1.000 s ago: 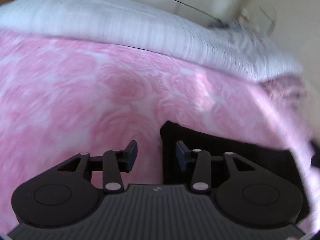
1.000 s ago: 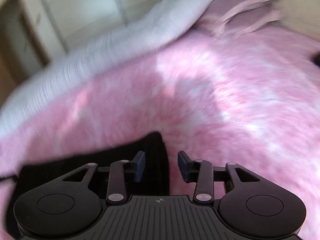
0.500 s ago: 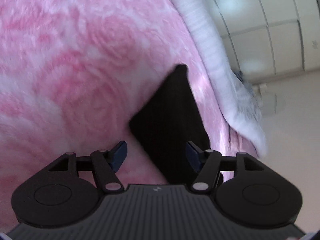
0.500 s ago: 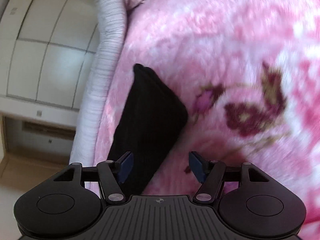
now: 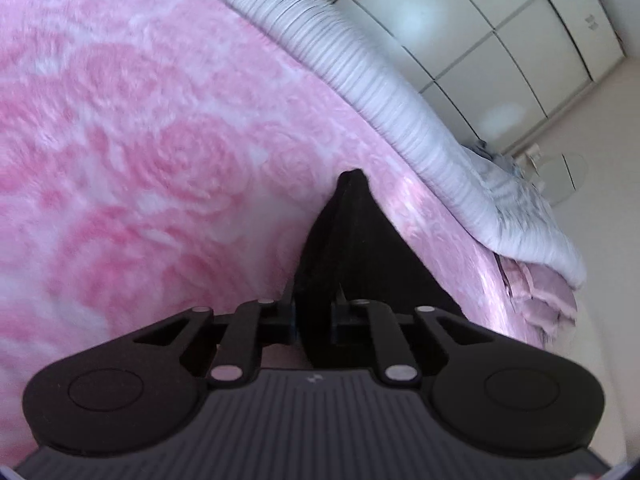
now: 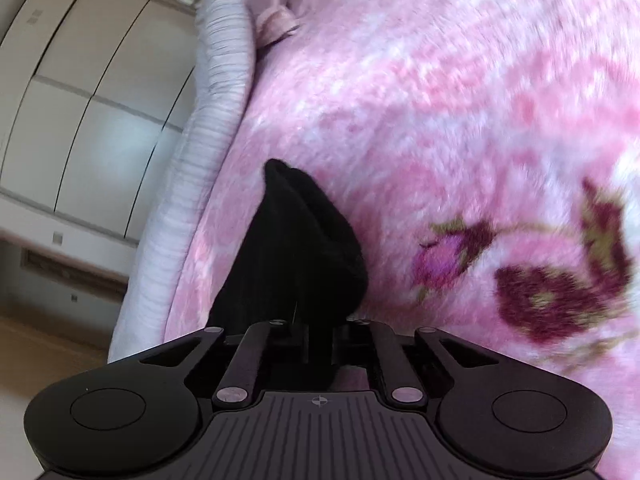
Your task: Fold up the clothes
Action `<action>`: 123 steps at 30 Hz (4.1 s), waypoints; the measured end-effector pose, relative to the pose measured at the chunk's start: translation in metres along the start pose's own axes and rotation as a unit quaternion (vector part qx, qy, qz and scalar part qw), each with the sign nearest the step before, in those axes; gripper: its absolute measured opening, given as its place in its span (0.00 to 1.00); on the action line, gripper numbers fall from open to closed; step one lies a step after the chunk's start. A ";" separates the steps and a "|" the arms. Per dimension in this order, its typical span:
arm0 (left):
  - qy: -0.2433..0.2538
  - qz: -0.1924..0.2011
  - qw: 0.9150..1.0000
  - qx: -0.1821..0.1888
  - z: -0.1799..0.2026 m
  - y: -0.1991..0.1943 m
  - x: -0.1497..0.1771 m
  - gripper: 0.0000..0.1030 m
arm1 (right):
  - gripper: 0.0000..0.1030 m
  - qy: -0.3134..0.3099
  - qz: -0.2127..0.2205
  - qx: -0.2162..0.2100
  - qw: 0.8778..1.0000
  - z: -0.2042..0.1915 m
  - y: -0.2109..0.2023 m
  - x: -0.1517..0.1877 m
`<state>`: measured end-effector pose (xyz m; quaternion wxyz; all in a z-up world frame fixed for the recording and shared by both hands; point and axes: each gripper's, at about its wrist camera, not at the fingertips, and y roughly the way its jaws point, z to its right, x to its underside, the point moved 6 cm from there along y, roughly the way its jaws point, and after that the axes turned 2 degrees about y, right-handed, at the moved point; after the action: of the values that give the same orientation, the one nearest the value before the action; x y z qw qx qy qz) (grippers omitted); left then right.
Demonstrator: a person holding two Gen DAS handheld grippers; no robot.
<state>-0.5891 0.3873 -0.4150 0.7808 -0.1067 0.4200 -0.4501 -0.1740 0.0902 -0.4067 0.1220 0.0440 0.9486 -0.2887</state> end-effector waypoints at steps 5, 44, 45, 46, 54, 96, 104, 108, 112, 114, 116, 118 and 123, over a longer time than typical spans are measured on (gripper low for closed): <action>0.032 -0.012 0.999 0.014 -0.002 -0.069 0.029 0.11 | 0.07 0.000 -0.023 -0.002 1.000 0.015 -0.040 0.016; 0.376 -0.071 0.921 -0.075 0.088 -0.004 0.063 0.11 | 0.17 -0.519 -0.028 0.046 0.853 -0.086 -0.005 0.105; 0.387 -0.065 0.917 -0.076 0.086 0.003 0.060 0.12 | 0.17 -0.532 -0.029 0.060 0.844 -0.081 0.005 0.099; 0.397 -0.057 0.913 -0.076 0.085 0.009 0.058 0.12 | 0.16 -0.550 -0.027 0.073 0.831 -0.074 0.012 0.094; 0.426 -0.040 0.899 -0.092 0.075 0.034 0.024 0.03 | 0.00 -0.517 0.000 0.104 0.850 -0.041 0.027 0.031; 0.406 -0.082 0.899 -0.140 0.096 -0.125 0.133 0.27 | 0.07 -0.458 0.018 0.164 0.874 -0.032 -0.094 0.139; 0.394 -0.051 0.904 -0.160 0.040 -0.100 0.110 0.33 | 0.06 -0.475 0.035 0.195 0.857 0.014 -0.090 0.124; 0.351 -0.059 0.924 -0.142 0.030 -0.108 0.095 0.33 | 0.06 -0.478 0.034 0.199 0.855 0.009 -0.096 0.126; 0.372 -0.041 0.921 -0.108 0.045 -0.130 0.097 0.26 | 0.07 -0.427 0.057 0.176 0.885 0.001 -0.114 0.116; 0.385 -0.049 0.917 -0.093 0.047 -0.130 0.104 0.27 | 0.07 -0.424 0.068 0.168 0.887 0.003 -0.118 0.114; 0.397 -0.062 0.909 -0.113 0.035 -0.115 0.114 0.28 | 0.07 -0.434 0.063 0.178 0.881 0.012 -0.111 0.114; 0.397 -0.055 0.908 -0.120 0.034 -0.113 0.113 0.28 | 0.07 -0.442 0.058 0.187 0.875 0.018 -0.107 0.114; 0.398 -0.051 0.913 -0.077 0.065 -0.131 0.108 0.22 | 0.09 -0.384 0.039 0.170 0.907 0.012 -0.121 0.107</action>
<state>-0.5948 0.2132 -0.3636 0.5145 -0.0001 0.7232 -0.4607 -0.2939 -0.0156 -0.3784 0.4788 -0.0128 0.7626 -0.4347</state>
